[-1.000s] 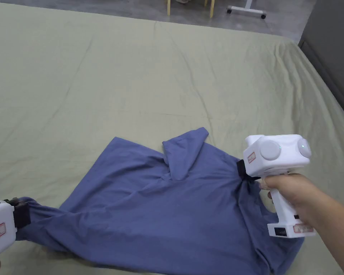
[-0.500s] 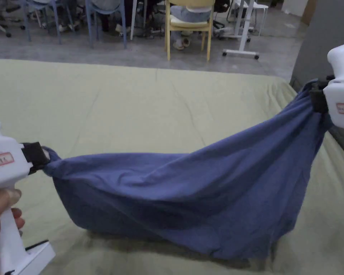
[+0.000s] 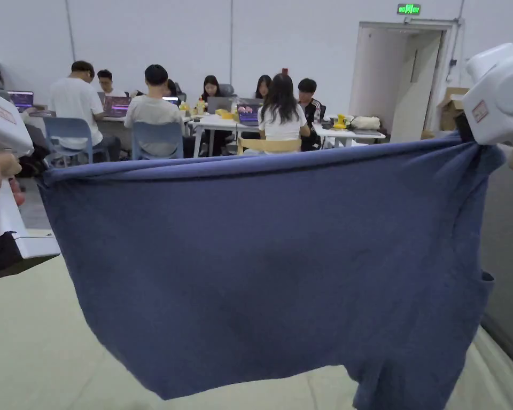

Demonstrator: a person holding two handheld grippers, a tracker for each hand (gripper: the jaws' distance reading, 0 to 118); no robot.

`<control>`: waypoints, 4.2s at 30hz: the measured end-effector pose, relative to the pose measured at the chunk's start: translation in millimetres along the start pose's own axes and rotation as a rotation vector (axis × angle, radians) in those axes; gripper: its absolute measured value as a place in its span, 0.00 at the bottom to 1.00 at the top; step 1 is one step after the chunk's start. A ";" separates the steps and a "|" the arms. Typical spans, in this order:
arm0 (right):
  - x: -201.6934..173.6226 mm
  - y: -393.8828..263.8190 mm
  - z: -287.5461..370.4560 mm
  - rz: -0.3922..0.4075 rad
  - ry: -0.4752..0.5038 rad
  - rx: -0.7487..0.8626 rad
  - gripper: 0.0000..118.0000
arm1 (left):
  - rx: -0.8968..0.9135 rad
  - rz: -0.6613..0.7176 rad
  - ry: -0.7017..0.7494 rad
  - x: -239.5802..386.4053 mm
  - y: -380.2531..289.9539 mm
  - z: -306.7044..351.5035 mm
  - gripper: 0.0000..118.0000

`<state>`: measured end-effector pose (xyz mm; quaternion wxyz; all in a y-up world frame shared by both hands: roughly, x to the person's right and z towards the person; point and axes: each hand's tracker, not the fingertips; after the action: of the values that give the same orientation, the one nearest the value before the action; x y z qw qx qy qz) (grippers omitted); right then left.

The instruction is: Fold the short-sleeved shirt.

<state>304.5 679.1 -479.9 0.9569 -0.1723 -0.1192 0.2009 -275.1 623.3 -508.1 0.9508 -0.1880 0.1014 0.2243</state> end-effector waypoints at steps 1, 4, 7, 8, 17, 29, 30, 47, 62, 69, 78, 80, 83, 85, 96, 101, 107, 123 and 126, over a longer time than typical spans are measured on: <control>-4.1 5.3 -6.3 0.011 -0.034 -0.011 0.04 | 0.006 0.015 -0.008 4.1 6.4 -0.4 0.00; -9.9 21.9 -31.4 0.020 -0.044 -0.046 0.04 | 0.030 -0.012 0.001 20.7 21.8 -2.9 0.00; -13.9 33.3 -46.9 -0.025 -0.005 -0.088 0.04 | 0.035 -0.008 0.030 27.2 33.9 -9.3 0.00; -16.8 37.3 -51.4 -0.017 -0.012 -0.099 0.04 | 0.034 -0.008 0.035 28.8 37.9 -11.3 0.00; -35.2 39.7 -80.8 0.011 -0.008 -0.124 0.04 | 0.053 -0.078 0.036 41.2 30.9 -27.6 0.00; -147.7 -221.6 -164.7 -0.068 0.144 -0.349 0.04 | -0.336 -0.258 0.128 -44.3 -196.2 -137.1 0.00; -154.2 -245.2 -170.4 -0.075 0.163 -0.400 0.04 | -0.368 -0.253 0.137 -54.6 -218.9 -140.1 0.00; -137.1 -472.2 26.2 0.002 0.330 -0.637 0.04 | -0.684 -0.402 0.071 -205.3 -389.5 36.5 0.00; -162.1 -545.4 43.4 -0.005 0.346 -0.799 0.04 | -0.837 -0.465 0.133 -233.6 -449.6 37.5 0.00; -156.9 -533.2 45.3 -0.024 0.324 -0.787 0.24 | -0.788 -0.488 0.189 -215.2 -448.1 46.8 0.22; -95.5 -449.5 117.5 -0.487 0.315 -0.414 1.00 | -0.377 -0.223 0.057 -196.8 -408.5 146.6 1.00; -111.0 -452.3 120.2 -0.441 0.347 -0.503 0.99 | -0.539 -0.333 0.148 -191.1 -422.4 143.5 1.00; -141.3 -454.6 141.0 -0.360 0.360 -0.500 0.02 | -0.525 -0.264 0.045 -198.9 -435.0 146.3 0.00; -154.8 -458.6 144.1 -0.354 0.376 -0.495 0.02 | -0.614 -0.267 0.137 -206.8 -434.9 135.4 0.00; -135.6 -460.9 123.4 -0.366 0.368 -0.517 0.02 | -0.738 -0.523 0.297 -232.6 -476.7 43.3 0.96; -119.2 -473.0 107.4 -0.308 0.311 -0.577 0.02 | -0.662 -0.599 0.278 -180.9 -471.7 77.8 0.28; -104.6 -487.3 78.4 -0.273 0.402 -0.616 0.02 | -0.697 -0.282 0.034 -190.3 -448.8 73.4 0.01; -115.0 -544.2 46.1 -0.481 0.533 -0.782 0.14 | -0.624 -0.093 0.084 -200.7 -426.1 71.9 0.01; -106.3 -527.9 44.4 -0.549 0.527 -0.725 0.12 | -0.593 0.007 0.071 -202.2 -416.9 66.1 0.01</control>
<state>377.9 192.5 -256.9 0.8508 -0.4996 0.0230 -0.1616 -251.9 225.9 -261.9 0.8496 -0.4649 0.0651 0.2406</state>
